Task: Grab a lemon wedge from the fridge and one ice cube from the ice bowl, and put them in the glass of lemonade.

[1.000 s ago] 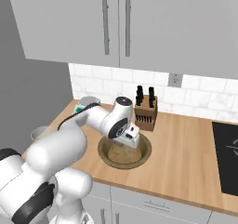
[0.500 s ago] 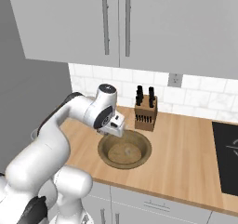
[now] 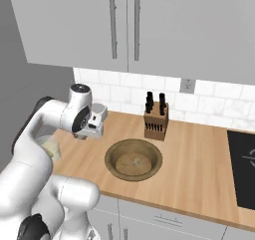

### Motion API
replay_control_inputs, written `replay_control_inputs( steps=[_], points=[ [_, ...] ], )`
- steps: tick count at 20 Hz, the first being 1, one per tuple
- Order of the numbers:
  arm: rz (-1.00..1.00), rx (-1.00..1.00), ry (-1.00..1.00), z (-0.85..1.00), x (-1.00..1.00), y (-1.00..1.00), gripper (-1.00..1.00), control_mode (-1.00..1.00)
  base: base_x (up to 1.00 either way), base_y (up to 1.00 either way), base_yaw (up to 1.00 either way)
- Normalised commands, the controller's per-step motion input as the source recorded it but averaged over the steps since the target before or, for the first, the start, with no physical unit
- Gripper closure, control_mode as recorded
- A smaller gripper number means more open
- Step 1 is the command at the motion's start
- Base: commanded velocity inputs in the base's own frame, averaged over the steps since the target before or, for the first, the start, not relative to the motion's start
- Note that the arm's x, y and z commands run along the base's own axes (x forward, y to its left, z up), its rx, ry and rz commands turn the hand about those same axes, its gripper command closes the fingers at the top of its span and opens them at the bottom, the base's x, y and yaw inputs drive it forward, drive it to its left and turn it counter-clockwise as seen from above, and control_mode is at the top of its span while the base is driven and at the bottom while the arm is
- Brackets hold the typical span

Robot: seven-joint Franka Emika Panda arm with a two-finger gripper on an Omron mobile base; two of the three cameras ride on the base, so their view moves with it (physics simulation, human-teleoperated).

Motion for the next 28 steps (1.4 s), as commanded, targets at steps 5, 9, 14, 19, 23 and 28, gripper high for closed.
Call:
replay_control_inputs(
  steps=[5,9,14,19,23,28],
  points=[
    [0.17,-0.05,-0.01,0.0,0.0,0.99,1.0,-1.0,0.0,0.0,0.0],
    [0.12,-0.09,0.0,0.0,0.01,0.91,1.0,-1.0,0.0,0.0,0.0],
    [0.09,-0.1,0.01,0.0,0.02,0.58,1.0,-1.0,0.0,0.0,0.0],
    [0.01,-0.04,0.0,-0.17,0.06,0.1,1.0,-1.0,0.0,0.0,0.0],
    [0.0,-0.02,0.0,-0.18,0.0,0.03,1.0,-1.0,0.0,0.0,0.0],
    [0.0,-0.01,0.0,-0.11,0.0,0.08,1.0,-1.0,0.0,0.0,0.0]
  ],
)
